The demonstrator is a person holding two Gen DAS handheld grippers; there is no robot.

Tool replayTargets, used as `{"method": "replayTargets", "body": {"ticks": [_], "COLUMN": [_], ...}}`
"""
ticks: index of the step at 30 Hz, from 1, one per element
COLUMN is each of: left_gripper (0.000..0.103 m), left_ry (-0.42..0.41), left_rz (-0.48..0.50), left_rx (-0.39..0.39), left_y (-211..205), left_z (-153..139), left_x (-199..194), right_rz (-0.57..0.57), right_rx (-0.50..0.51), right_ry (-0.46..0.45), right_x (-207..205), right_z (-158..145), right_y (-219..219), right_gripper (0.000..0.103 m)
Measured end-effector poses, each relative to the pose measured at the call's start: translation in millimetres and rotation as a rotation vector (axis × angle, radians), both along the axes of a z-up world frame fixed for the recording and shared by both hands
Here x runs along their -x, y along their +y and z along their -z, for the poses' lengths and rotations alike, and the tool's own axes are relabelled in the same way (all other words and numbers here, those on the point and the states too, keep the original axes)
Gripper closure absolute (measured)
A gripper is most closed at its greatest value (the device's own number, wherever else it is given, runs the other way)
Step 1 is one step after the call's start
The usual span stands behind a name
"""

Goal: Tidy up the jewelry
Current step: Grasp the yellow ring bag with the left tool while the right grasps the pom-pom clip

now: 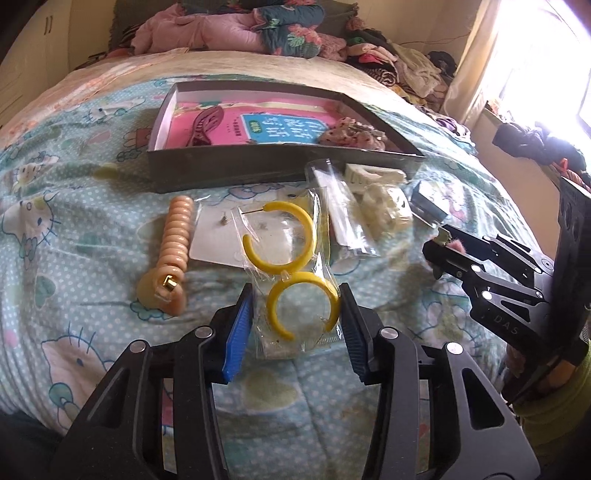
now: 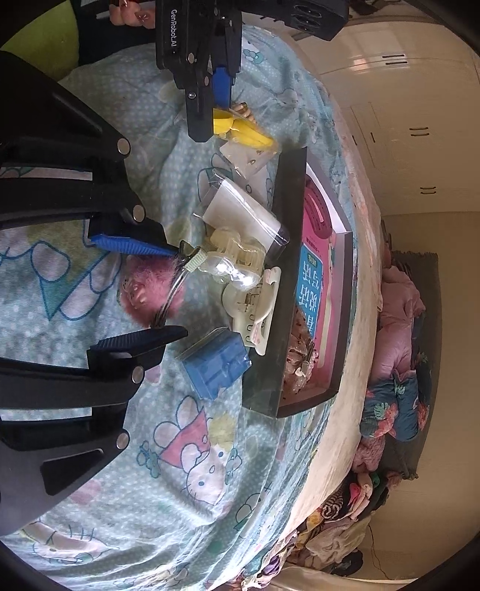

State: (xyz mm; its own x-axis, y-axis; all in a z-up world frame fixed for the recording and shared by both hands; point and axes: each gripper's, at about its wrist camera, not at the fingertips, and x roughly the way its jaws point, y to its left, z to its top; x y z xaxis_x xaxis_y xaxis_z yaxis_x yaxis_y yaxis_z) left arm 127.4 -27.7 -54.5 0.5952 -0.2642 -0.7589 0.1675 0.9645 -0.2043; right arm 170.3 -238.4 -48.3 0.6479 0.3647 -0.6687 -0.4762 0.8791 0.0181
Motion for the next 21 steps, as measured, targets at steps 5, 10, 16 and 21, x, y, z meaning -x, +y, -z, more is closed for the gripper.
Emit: {"method": "replayTargets", "body": {"ticks": [5, 10, 16, 21], "left_gripper": [0.067, 0.067, 0.067, 0.067], "left_ry": [-0.04, -0.064, -0.083, -0.103], "left_rz": [0.016, 0.018, 0.008, -0.015], "left_rx": [-0.012, -0.012, -0.013, -0.016], "left_y": [-5.5, -4.7, 1.7, 9.9], "left_z": [-10.7, -19.3, -27.3, -34.6], "left_x": [0.5, -4.2, -15.0, -28.4], "right_rz": [0.014, 0.01, -0.009, -0.029], "right_rx": [-0.006, -0.012, -0.02, -0.026], "right_ry": [-0.002, -0.006, -0.023, -0.037], "right_x": [9.1, 13.9, 11.5, 1.3], "right_z": [-6.9, -14.0, -25.5, -34.5], "right_y": [-8.6, -9.6, -0.3, 10.3], "right_gripper": [0.069, 0.069, 0.069, 0.069]}}
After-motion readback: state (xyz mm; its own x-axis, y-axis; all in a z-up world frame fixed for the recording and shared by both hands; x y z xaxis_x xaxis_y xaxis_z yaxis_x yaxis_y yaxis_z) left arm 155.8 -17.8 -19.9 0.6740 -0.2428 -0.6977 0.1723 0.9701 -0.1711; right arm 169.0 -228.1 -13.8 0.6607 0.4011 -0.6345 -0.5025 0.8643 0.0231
